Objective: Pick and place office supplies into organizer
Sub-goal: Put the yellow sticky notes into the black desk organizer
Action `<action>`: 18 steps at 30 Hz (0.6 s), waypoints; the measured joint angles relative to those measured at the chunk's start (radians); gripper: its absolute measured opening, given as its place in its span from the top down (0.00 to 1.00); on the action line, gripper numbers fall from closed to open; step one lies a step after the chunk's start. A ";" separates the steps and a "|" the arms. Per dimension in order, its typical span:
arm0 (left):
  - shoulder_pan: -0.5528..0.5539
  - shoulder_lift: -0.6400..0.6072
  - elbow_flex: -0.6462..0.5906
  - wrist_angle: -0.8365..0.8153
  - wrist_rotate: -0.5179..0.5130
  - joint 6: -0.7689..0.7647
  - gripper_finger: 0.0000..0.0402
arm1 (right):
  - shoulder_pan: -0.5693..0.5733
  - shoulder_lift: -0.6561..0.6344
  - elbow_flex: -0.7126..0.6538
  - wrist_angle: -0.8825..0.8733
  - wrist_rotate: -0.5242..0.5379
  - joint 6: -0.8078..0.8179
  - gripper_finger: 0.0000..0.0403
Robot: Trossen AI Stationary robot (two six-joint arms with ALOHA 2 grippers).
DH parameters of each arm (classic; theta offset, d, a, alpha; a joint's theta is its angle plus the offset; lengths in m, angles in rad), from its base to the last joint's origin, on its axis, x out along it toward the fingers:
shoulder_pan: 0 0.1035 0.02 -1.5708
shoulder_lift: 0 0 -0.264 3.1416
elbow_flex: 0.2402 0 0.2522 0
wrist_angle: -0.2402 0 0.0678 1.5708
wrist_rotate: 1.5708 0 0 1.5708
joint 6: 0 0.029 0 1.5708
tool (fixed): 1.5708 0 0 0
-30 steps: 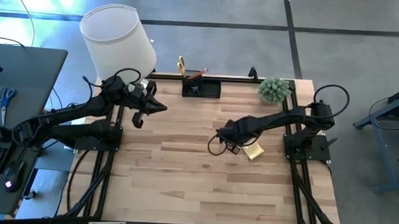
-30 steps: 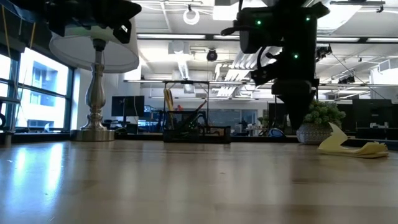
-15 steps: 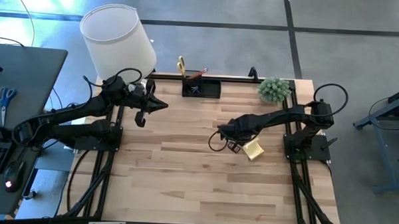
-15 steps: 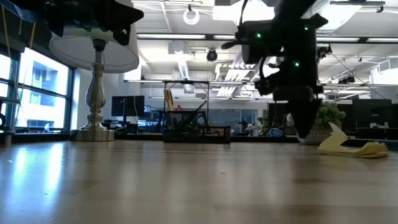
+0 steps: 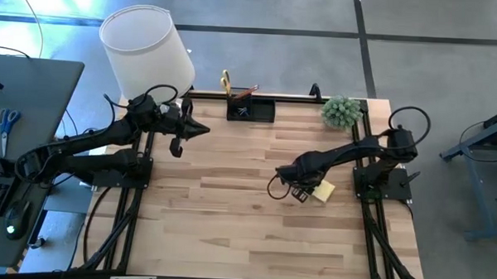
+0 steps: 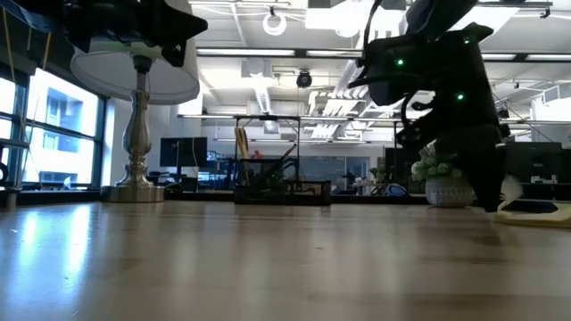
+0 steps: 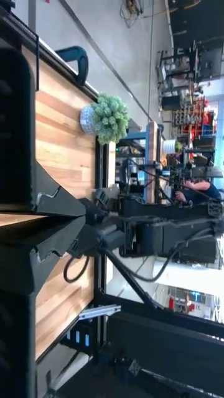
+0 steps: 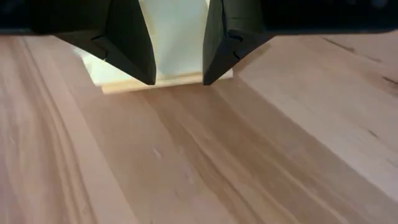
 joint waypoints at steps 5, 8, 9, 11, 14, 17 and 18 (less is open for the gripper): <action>0.000 0.000 0.000 -0.006 -0.002 0.006 1.00 | 0.056 -0.007 0.000 -0.029 0.025 0.065 0.69; 0.000 0.000 0.000 -0.007 -0.002 0.016 1.00 | 0.102 -0.008 0.000 -0.027 0.100 0.132 0.69; 0.000 0.000 0.000 -0.007 -0.002 0.016 1.00 | 0.119 -0.008 0.000 -0.029 0.113 0.152 0.69; 0.000 0.000 0.000 -0.007 -0.002 0.016 1.00 | 0.152 -0.008 0.000 -0.039 0.115 0.192 0.69; 0.000 0.000 0.000 -0.007 -0.002 0.016 1.00 | 0.204 -0.008 0.000 -0.081 0.115 0.273 0.69; 0.000 0.000 0.000 -0.007 -0.002 0.016 1.00 | 0.260 -0.008 0.000 -0.131 0.105 0.363 0.69; 0.000 0.000 0.000 -0.007 -0.002 0.015 1.00 | 0.280 -0.008 0.000 -0.144 0.098 0.394 0.69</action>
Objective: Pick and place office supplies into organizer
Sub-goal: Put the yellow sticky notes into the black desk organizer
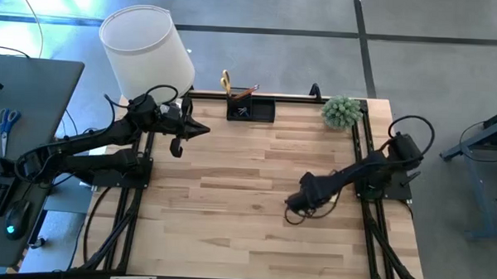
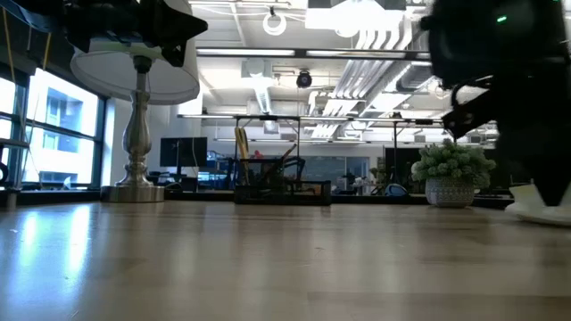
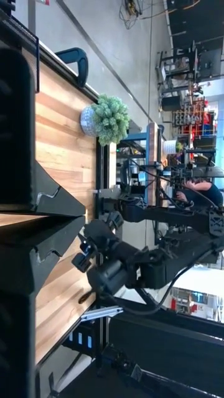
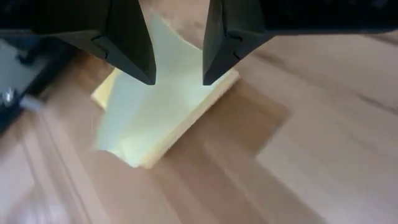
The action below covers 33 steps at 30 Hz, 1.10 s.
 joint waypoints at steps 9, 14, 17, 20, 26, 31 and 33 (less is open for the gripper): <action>0.000 0.000 0.000 0.000 0.000 -0.028 1.00 | 0.180 0.000 0.000 -0.046 0.001 0.287 0.69; 0.000 0.000 0.000 0.004 0.008 -0.035 1.00 | 0.291 0.000 0.000 -0.098 0.068 0.465 0.69; 0.000 0.000 0.000 0.017 0.008 -0.051 1.00 | 0.354 0.000 0.000 -0.169 0.074 0.584 0.69; 0.000 0.000 0.000 0.023 0.008 -0.055 1.00 | 0.419 -0.021 0.000 -0.213 0.091 0.729 0.69; 0.000 0.000 0.000 0.026 0.008 -0.054 1.00 | 0.521 -0.132 0.000 -0.226 0.231 0.935 0.69; 0.000 0.000 0.000 0.038 0.008 -0.054 1.00 | 0.523 -0.173 0.000 -0.189 0.215 0.922 0.69; 0.000 0.000 0.000 0.038 0.008 -0.054 1.00 | 0.523 -0.170 0.000 -0.181 0.215 0.918 0.69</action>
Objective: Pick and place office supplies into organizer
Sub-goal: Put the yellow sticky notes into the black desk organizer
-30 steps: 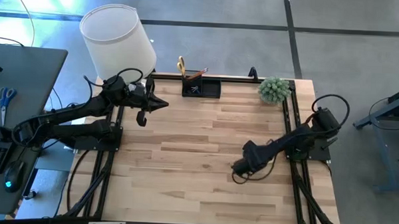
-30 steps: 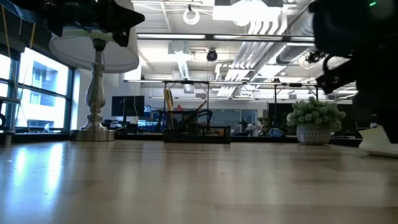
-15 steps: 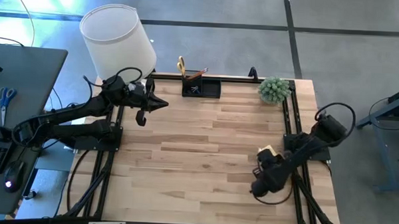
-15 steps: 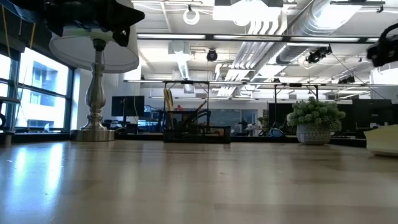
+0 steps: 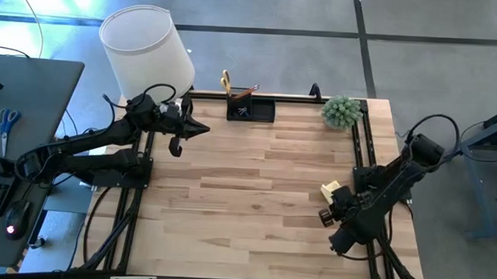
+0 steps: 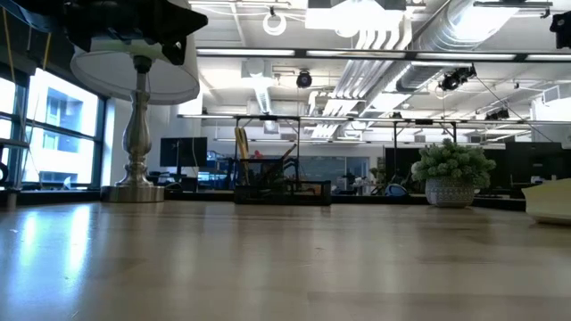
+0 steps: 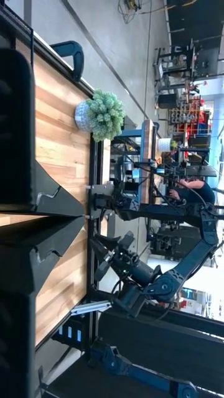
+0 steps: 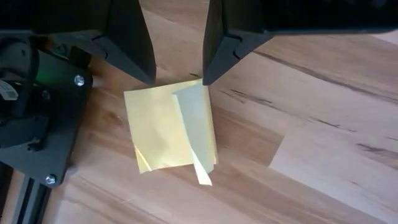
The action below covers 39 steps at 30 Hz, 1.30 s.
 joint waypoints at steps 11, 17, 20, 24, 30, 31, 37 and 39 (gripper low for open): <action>0.000 0.000 0.000 0.000 0.004 -0.016 1.00 | 0.014 0.007 -0.079 0.238 -0.070 0.018 0.69; 0.000 0.000 0.000 0.000 0.004 -0.018 1.00 | 0.014 0.007 -0.093 0.250 0.005 -0.008 0.69; 0.000 0.000 0.000 0.007 0.004 -0.018 1.00 | 0.009 0.007 -0.093 0.251 0.044 -0.025 0.69; 0.000 0.000 0.000 0.011 0.004 -0.018 1.00 | -0.030 0.007 -0.093 0.306 0.039 -0.147 0.69; 0.000 0.000 0.000 0.012 0.004 -0.030 1.00 | -0.112 0.007 -0.093 0.363 0.003 -0.273 0.69; 0.000 0.000 0.000 0.011 0.009 -0.029 1.00 | -0.122 0.007 -0.093 0.370 0.007 -0.285 0.69; 0.000 0.000 0.000 0.009 0.064 -0.029 1.00 | -0.153 0.007 -0.093 0.408 0.000 -0.349 0.69; 0.000 0.000 0.000 0.008 0.064 -0.028 1.00 | -0.153 0.007 -0.093 0.419 0.004 -0.376 0.69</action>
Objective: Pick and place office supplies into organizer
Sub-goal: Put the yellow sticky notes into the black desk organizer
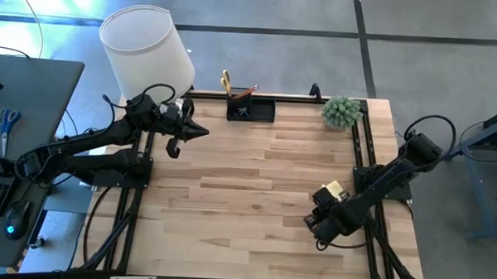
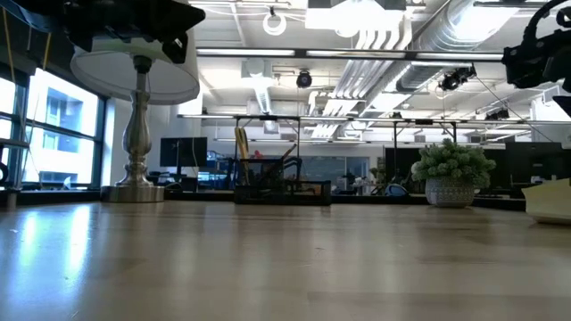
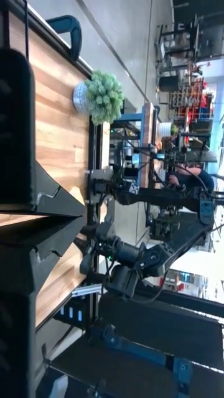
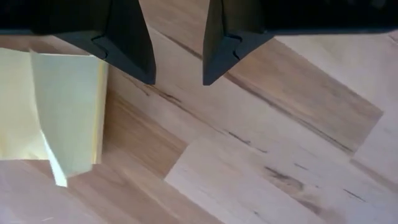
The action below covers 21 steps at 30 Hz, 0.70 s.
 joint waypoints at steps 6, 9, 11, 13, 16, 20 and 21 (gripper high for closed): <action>0.000 0.000 0.000 0.000 -0.009 0.005 1.00 | 0.000 0.000 0.000 -0.094 -0.038 0.072 0.69; 0.000 0.000 0.000 -0.001 -0.012 0.010 1.00 | 0.003 0.000 0.000 -0.138 -0.067 0.085 0.69; 0.000 0.000 0.000 -0.001 -0.012 0.010 1.00 | 0.005 0.000 0.000 -0.135 -0.062 0.082 0.69; 0.000 0.000 0.000 -0.001 -0.012 0.010 1.00 | 0.005 0.000 0.001 -0.139 -0.053 0.094 0.69; 0.000 0.000 0.000 -0.010 -0.012 0.010 1.00 | 0.005 0.000 0.001 -0.207 -0.060 0.168 0.69; 0.000 0.000 0.000 -0.033 -0.012 0.003 1.00 | 0.022 0.000 0.001 -0.274 -0.082 0.245 0.69; 0.000 0.000 0.000 -0.040 -0.012 0.004 1.00 | 0.029 0.000 0.001 -0.269 -0.077 0.246 0.69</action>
